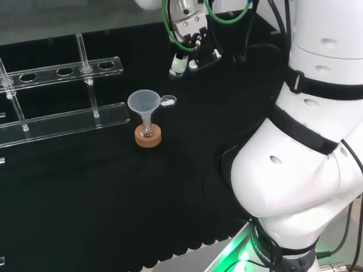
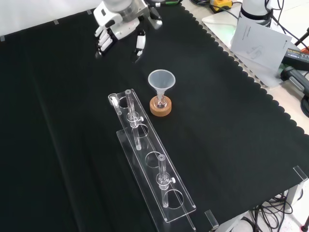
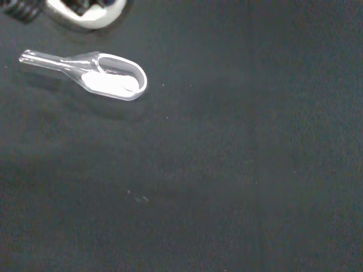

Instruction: Pick up the weighing funnel.

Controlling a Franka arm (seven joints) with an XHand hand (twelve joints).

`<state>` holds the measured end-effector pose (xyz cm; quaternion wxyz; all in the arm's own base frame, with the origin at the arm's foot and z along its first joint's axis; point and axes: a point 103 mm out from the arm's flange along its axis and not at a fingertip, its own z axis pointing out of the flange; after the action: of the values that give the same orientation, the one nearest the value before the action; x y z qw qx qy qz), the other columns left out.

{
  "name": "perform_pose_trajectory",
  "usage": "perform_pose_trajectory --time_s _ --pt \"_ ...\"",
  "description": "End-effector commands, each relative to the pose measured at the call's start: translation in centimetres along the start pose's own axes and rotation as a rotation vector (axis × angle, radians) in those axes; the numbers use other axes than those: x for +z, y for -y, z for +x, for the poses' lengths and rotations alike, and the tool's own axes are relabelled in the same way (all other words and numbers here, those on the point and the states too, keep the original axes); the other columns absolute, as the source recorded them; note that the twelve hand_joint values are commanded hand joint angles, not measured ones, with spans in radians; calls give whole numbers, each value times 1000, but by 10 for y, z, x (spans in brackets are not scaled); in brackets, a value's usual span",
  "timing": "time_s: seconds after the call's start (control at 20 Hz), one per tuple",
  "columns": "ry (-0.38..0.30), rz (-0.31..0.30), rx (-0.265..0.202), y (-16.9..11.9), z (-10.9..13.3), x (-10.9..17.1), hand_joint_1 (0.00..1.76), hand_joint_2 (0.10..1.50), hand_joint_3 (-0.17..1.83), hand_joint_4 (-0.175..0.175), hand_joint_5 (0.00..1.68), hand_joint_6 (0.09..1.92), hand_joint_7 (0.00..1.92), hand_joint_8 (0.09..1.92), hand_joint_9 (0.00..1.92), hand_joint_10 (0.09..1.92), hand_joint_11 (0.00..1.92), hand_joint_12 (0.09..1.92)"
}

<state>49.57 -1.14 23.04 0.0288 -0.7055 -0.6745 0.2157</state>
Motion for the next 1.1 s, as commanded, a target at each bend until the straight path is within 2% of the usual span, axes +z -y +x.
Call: perform_pose_trajectory --time_s 0.05,0.25,0.65,0.9,1.1 --pt "32 -12 -29 -28 15 15 872 654 484 -49 601 87 383 696 633 583 401 1349" --pt "36 5 -50 -42 29 28 874 642 514 -46 624 93 394 698 653 577 417 1345" --pt "58 11 -100 -65 37 56 876 629 552 -45 661 126 445 701 689 565 456 1329" --pt "67 31 -136 -73 47 72 877 618 578 -43 675 178 469 686 707 542 471 1316" --pt "78 25 -139 -73 58 74 877 612 592 -43 660 221 479 678 719 527 473 1315"
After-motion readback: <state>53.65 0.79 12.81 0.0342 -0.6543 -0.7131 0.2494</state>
